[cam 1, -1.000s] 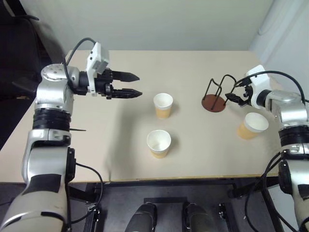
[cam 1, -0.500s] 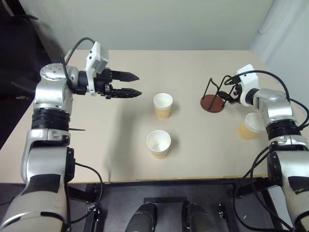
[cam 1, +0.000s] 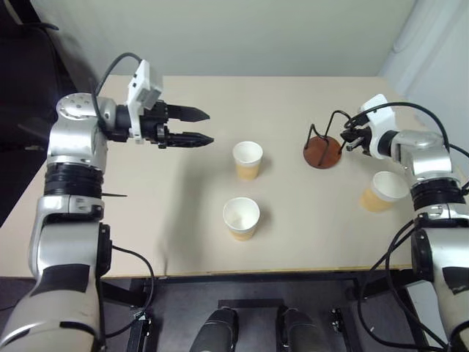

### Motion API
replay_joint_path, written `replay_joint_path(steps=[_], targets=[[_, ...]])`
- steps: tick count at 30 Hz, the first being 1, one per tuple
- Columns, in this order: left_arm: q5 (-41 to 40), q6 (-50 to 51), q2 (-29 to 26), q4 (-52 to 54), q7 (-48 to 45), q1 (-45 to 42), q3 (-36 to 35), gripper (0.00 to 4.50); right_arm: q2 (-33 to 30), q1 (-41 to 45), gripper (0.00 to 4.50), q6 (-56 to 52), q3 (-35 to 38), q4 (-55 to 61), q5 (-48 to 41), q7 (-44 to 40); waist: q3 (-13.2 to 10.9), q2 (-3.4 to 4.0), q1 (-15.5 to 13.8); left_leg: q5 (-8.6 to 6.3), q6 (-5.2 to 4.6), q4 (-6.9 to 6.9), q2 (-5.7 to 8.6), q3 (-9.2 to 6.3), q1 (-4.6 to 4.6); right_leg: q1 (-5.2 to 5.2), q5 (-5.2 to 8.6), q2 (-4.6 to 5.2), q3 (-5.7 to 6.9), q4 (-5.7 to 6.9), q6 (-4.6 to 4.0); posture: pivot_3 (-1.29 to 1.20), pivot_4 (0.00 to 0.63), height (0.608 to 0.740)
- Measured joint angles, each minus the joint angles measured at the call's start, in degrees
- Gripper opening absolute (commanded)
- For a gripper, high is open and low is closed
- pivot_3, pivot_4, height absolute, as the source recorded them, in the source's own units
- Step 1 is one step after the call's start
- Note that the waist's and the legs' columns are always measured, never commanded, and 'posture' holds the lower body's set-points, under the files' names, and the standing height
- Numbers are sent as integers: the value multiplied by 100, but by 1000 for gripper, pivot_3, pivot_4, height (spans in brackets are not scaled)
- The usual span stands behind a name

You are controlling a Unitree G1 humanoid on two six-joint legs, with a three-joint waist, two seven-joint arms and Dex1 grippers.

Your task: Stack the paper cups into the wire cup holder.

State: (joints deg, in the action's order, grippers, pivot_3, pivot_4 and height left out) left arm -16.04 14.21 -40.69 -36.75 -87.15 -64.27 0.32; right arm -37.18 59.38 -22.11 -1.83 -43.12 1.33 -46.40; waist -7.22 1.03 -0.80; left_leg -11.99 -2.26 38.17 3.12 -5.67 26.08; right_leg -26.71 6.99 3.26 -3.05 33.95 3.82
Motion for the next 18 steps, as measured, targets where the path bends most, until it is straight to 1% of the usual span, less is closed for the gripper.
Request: replay_joint_path(steps=[4, 11, 18], targets=[[1, -21, 12, -29, -7, -76, 2, 3237, -54, -253, 16, -501, -48, 707, -76, -325, 0, 0, 7, -1, 1, -2, -1, 0, 0, -1, 2, -1, 0, -1, -2, 0, 150, 740], [16, -75, 56, -216, -51, -122, 35, 3237, -202, -779, 16, -1710, -193, 2340, -558, -1102, 0, 0, 8, 0, 2, -2, 0, 1, 3, -2, 4, -2, 0, -2, -4, 0, 150, 740], [19, -141, 128, -327, -130, -215, 48, 3237, -261, -898, 16, -2264, -333, 3062, -780, -1300, 0, 0, 11, 5, 0, 0, -1, 0, 0, -2, 4, -2, 0, 3, -4, 0, 150, 740]])
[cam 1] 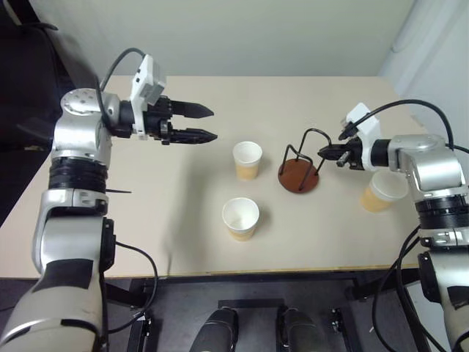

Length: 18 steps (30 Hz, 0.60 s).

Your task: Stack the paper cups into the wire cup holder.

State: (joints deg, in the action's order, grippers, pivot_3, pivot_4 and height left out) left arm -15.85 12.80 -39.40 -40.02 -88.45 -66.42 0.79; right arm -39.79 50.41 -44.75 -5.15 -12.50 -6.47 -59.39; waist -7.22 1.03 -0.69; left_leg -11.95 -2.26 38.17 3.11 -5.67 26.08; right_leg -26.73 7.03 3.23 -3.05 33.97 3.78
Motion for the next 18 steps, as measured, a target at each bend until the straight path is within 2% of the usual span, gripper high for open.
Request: replay_joint_path(steps=[8, 18], targets=[[0, 1, -6, -2, -26, 0, 1, 3237, -212, -281, 16, -271, -255, 652, -281, -327, 0, 0, 1, 2, -3, 1, 1, 2, 2, 0, 1, 0, -1, -2, 2, 0, 150, 740], [0, 3, -14, -2, -50, 0, 0, 3237, -369, -472, 16, -315, -345, 890, -498, -526, 0, 0, 5, 8, -7, 3, 0, 2, 1, 1, 2, 0, -1, 0, 3, 0, 150, 740]])
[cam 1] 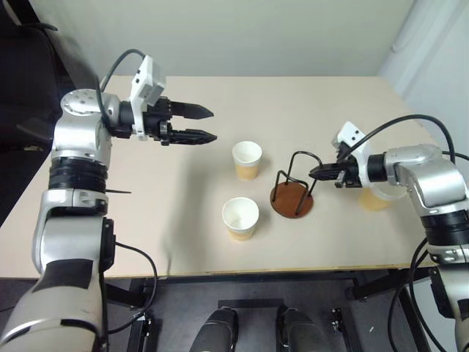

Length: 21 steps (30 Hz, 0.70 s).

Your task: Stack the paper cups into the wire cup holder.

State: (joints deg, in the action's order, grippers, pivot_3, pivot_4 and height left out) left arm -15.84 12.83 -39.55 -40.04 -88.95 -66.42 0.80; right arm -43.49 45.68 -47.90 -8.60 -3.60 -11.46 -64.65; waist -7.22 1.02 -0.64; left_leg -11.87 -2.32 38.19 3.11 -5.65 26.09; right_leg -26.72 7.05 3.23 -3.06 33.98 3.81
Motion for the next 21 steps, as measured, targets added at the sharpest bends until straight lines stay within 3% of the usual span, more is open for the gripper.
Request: replay_joint_path(steps=[21], targets=[[0, 81, -103, 15, -51, 1, 1, 3237, -17, 9, 16, 410, -266, -103, 5, -183, 0, 0, 0, 1, -2, 1, 0, 1, 0, 0, 0, 0, 0, 0, 0, 0, 150, 740]])
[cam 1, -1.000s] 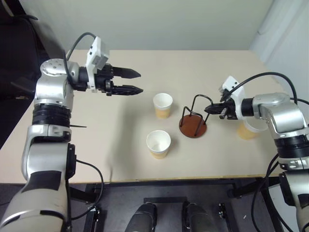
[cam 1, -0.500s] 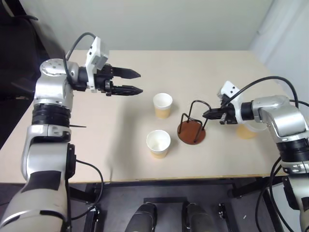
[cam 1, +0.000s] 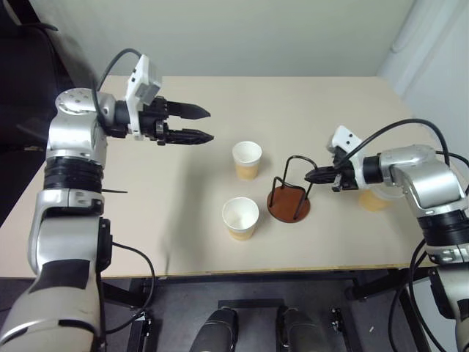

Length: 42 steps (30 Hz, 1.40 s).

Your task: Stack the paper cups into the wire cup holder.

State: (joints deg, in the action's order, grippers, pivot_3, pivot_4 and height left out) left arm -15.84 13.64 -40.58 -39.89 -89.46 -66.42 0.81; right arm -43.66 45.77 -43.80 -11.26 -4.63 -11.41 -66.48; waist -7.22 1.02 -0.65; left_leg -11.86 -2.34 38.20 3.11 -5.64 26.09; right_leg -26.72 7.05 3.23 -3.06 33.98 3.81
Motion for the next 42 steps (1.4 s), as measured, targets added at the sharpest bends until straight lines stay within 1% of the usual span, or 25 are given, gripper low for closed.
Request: replay_joint_path(steps=[3, 6, 8, 13, 14, 20, 26, 32, 36, 39, 42], targets=[[1, 0, -1, 0, -1, 0, 0, 3237, -47, 8, 735, 152, -81, -94, 68, -2, 0, 0, 0, 0, 0, 1, 0, 0, 0, 1, 0, 0, 0, 0, 0, 0, 150, 740], [2, 0, -3, 0, -2, 0, 1, 3237, -55, 6, 1717, 233, -133, -198, 165, -2, 0, 0, 0, 0, 0, 1, 0, 0, 0, 0, 0, 0, 0, 1, 0, 0, 150, 740], [2, 1, -3, 0, -5, 0, 2, 3237, -56, 6, 2505, 273, -134, -205, 180, -3, 0, 0, 1, 0, 0, 1, 0, 0, -1, 0, 0, 0, 0, 1, 0, 0, 150, 740], [-1, 39, -37, 52, -58, 2, 83, 3237, -107, 6, 4320, 335, -134, -233, 243, 3, 0, 0, -2, 0, -1, 2, 0, 0, 0, 1, 0, 0, 0, 0, 0, 0, 150, 740], [-7, 50, -84, 110, -67, 6, 178, 3237, -137, 9, 4482, 343, -134, -275, 266, 11, 0, 0, -1, 0, -1, 2, 0, 0, 0, 1, 0, 0, 0, 0, 0, 0, 150, 740], [-325, 100, -271, 324, -85, 37, 698, 3237, -280, 186, 4482, 349, -107, -534, 273, 13, 0, 0, 1, 0, -1, 1, 0, -1, 0, 0, 0, 0, 0, 2, 0, 0, 150, 740], [-548, 100, -277, 354, -95, 36, 922, 3237, -426, 533, 4482, 367, 187, -822, 257, 127, 0, 0, 0, 0, -1, 1, 0, -1, -1, 1, 0, 1, 0, 2, 0, 0, 150, 740], [-739, 34, -291, 443, -98, 76, 1140, 3237, -454, 862, 4482, -73, 809, -835, -200, 200, 0, 0, -1, 0, 0, -1, -1, 0, 0, 0, 0, 0, 0, 0, 0, 0, 150, 740], [-758, 15, -307, 446, -100, 111, 1144, 3237, -643, 756, 4482, -198, 844, -753, -313, 160, 0, 0, -11, 0, -1, 0, 0, 0, 2, 2, 1, 1, 1, -1, 0, 0, 150, 740], [-754, -12, -311, 427, -100, 109, 1144, 3237, -805, 612, 4482, -303, 844, -575, -469, -35, 0, 0, -10, 0, -1, 0, 0, 1, 2, 1, 2, 1, 0, 0, 3, 0, 150, 740], [-525, -251, -237, 79, -85, -6, 1117, 3237, -959, 630, 4482, -381, 904, -303, -664, -211, 0, 0, -2, 2, 2, 0, 0, 1, 1, 1, 10, 0, 0, 1, 3, 0, 150, 740]])
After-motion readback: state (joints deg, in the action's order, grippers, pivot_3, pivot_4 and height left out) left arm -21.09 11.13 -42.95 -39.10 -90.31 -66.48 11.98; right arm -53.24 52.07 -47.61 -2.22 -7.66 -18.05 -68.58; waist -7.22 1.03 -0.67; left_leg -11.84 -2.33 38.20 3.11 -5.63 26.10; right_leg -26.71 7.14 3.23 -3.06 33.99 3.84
